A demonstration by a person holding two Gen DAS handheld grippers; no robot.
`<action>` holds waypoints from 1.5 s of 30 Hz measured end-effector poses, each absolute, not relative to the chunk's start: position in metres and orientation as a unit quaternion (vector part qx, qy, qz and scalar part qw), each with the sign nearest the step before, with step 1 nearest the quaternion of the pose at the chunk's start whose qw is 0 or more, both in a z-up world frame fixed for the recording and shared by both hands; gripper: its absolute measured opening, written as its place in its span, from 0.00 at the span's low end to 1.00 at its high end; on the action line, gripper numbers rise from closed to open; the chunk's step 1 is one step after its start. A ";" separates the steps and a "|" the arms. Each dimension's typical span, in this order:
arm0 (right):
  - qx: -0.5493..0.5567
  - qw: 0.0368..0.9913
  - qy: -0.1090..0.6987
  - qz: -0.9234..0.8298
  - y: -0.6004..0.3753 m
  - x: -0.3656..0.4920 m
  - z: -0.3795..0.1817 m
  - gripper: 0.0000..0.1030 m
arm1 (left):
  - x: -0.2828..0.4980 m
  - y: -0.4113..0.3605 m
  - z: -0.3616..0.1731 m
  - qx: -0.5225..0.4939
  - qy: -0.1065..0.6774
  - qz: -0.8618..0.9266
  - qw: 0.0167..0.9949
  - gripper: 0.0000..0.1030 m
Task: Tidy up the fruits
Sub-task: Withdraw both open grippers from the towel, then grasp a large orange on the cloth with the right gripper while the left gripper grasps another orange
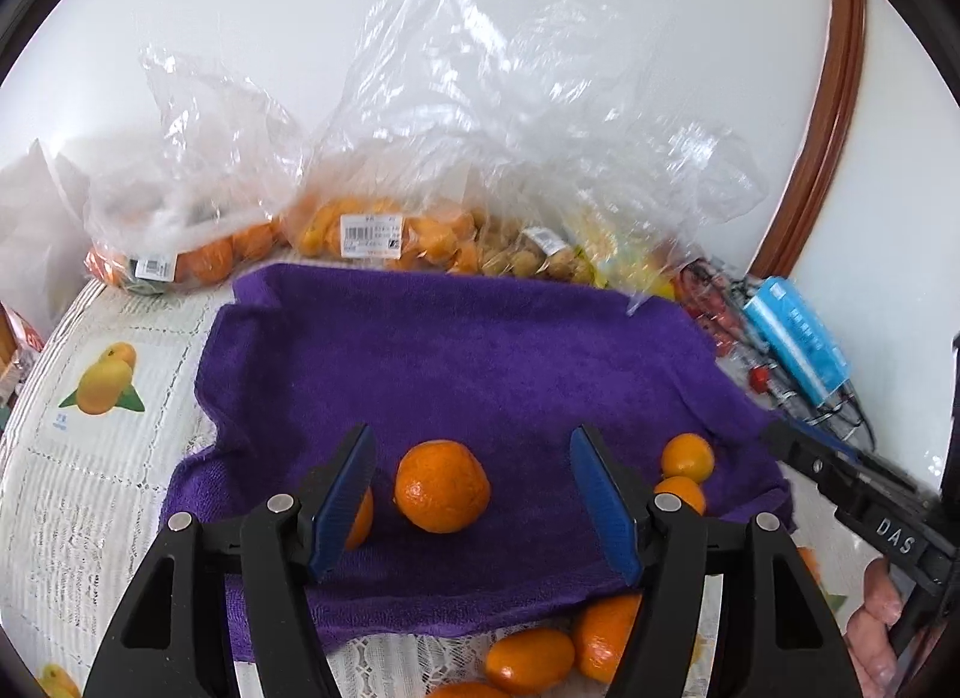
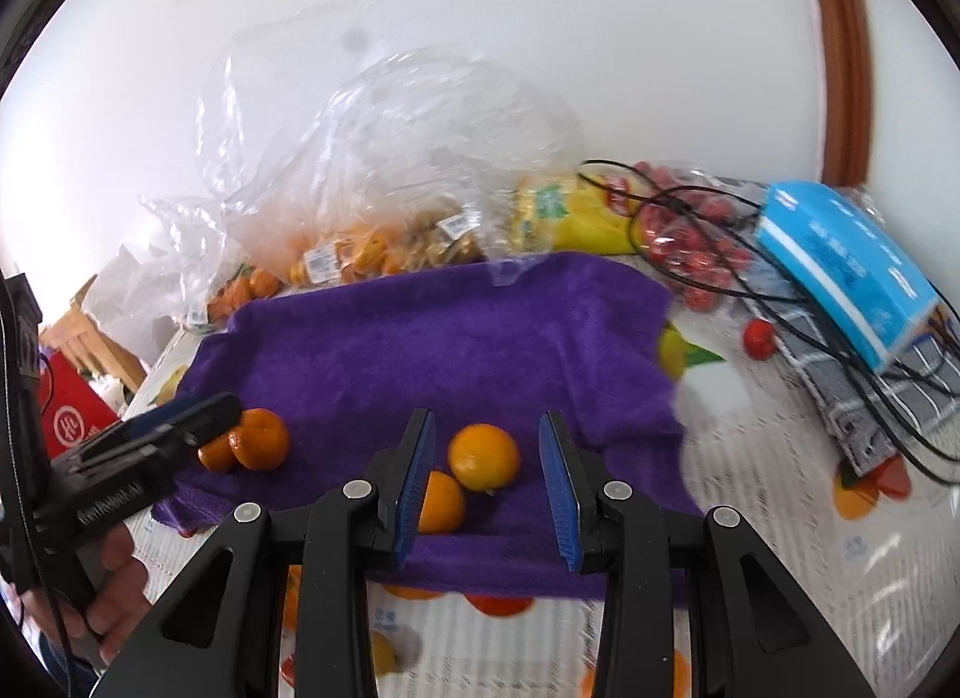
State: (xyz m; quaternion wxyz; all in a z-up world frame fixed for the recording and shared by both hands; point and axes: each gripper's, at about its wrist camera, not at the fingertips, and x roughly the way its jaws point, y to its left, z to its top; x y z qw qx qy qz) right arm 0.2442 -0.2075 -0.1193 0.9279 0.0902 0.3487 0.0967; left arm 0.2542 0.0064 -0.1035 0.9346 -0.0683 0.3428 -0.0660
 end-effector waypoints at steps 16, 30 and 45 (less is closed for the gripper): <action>0.096 0.921 0.377 0.028 -0.264 0.150 -0.144 0.46 | 0.181 0.046 -0.120 -0.084 0.381 -0.051 0.919 0.63; 0.076 0.908 0.410 0.037 -0.243 0.170 -0.171 0.47 | 0.157 0.070 -0.139 -0.089 0.415 -0.039 0.905 0.64; 0.068 0.909 0.411 0.020 -0.240 0.175 -0.181 0.43 | 0.169 0.034 -0.148 -0.075 0.423 -0.105 0.897 0.65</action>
